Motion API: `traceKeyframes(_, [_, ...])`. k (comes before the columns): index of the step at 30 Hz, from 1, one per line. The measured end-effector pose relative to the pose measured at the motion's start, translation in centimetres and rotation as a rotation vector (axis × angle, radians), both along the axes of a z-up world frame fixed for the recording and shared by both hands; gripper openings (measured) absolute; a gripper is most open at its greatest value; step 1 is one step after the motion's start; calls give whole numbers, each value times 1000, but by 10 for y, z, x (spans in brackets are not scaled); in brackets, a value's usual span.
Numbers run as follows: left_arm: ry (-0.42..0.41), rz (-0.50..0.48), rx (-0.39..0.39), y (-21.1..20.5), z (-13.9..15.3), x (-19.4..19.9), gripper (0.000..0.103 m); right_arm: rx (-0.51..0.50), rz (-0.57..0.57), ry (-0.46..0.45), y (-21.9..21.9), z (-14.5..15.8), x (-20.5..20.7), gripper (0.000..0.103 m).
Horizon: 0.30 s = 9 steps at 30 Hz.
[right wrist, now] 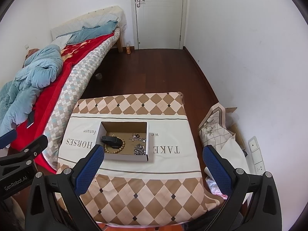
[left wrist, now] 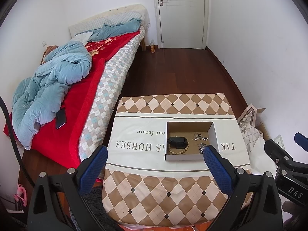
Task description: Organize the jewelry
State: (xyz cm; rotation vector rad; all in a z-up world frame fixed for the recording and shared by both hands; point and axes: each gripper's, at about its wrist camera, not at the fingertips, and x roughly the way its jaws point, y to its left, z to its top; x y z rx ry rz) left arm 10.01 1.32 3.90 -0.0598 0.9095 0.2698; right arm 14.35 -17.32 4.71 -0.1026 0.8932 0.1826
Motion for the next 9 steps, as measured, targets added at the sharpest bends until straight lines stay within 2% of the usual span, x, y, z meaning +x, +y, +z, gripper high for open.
traceKeyframes(9, [-7,-3,0,-2,2,1,102,-1,-3,-2,-1,-1,0,103])
